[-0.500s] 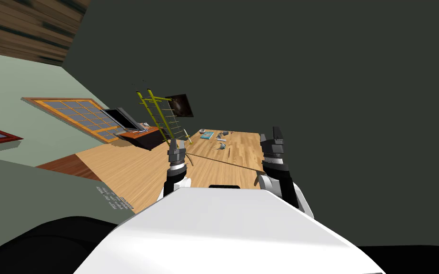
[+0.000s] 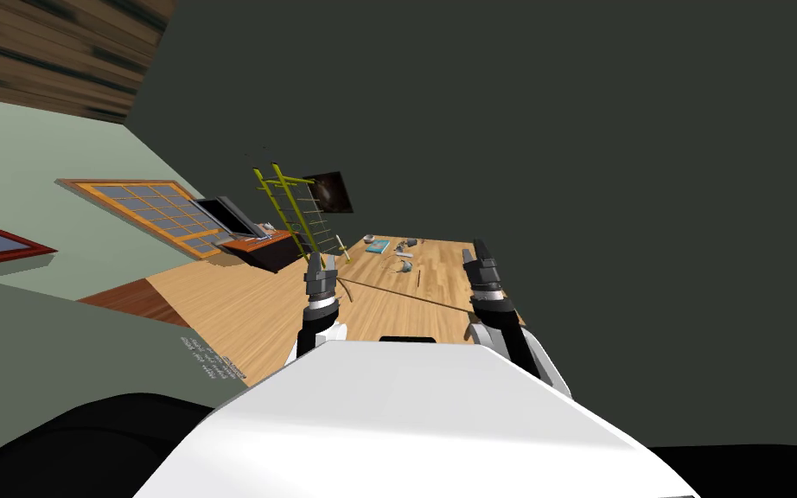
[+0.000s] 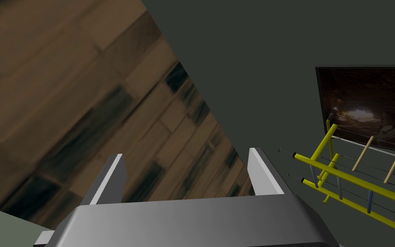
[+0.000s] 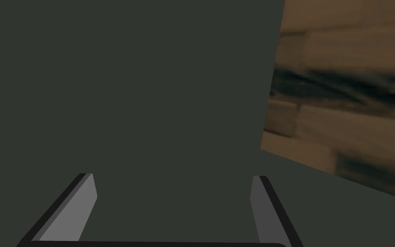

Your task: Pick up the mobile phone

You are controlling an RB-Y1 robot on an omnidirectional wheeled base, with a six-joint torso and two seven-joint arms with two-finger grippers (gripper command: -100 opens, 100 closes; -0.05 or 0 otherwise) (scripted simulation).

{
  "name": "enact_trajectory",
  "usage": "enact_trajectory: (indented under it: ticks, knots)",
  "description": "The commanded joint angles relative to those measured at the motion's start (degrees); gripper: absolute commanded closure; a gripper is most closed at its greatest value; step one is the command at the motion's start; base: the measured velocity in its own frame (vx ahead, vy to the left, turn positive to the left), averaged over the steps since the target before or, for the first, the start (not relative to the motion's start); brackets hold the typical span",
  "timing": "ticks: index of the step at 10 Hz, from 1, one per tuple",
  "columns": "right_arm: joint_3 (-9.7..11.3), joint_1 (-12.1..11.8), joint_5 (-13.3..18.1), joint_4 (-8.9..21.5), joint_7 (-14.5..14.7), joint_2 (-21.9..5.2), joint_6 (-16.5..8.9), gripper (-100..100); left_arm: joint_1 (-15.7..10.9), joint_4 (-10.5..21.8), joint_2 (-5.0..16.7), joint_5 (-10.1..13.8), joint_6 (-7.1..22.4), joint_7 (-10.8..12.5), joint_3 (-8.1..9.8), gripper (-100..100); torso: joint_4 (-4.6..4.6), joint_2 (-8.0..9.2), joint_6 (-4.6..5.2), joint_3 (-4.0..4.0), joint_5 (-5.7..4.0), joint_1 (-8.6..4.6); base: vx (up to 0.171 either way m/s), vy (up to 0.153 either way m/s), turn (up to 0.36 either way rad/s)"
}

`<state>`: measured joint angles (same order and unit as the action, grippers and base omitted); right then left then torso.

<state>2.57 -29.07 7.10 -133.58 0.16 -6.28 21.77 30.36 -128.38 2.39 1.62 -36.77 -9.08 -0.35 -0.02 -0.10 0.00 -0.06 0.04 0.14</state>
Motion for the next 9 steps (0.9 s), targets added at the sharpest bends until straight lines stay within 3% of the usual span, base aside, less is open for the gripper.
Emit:
enact_trajectory:
  ticks: [1,3,4,8,9]
  knots:
    - [0.9,-0.3,0.4,1.1,-0.1,-2.5,-0.2,-100,0.0,0.0,0.0,0.0,0.0,0.0,0.00,0,0.00,0.00,0.00,0.00,0.00,0.00,0.030,0.039,0.022]
    - [3.4,-1.2,1.4,3.6,0.2,-5.9,0.5,-100,0.0,0.0,0.0,0.0,0.0,0.0,0.00,0,-0.01,-0.05,-0.01,-0.03,0.01,0.06,0.046,0.066,0.040]
    - [3.4,-1.2,1.4,3.6,0.2,-6.4,0.5,-100,0.0,0.0,0.0,0.0,0.0,0.0,0.00,0,-0.02,-0.07,0.00,-0.04,0.02,0.13,0.035,0.052,0.007]
    - [9.1,-3.4,3.9,9.7,1.1,-14.5,2.3,-100,0.0,0.0,0.0,0.0,0.0,0.0,0.00,0,-0.04,-0.18,-0.01,-0.10,0.05,0.22,0.064,0.088,0.044]
    - [9.4,-3.4,3.9,9.7,1.1,-14.6,2.3,-100,0.0,0.0,0.0,0.0,0.0,0.0,-0.01,0,-0.06,-0.23,0.00,-0.13,0.06,0.29,0.063,0.078,0.003]
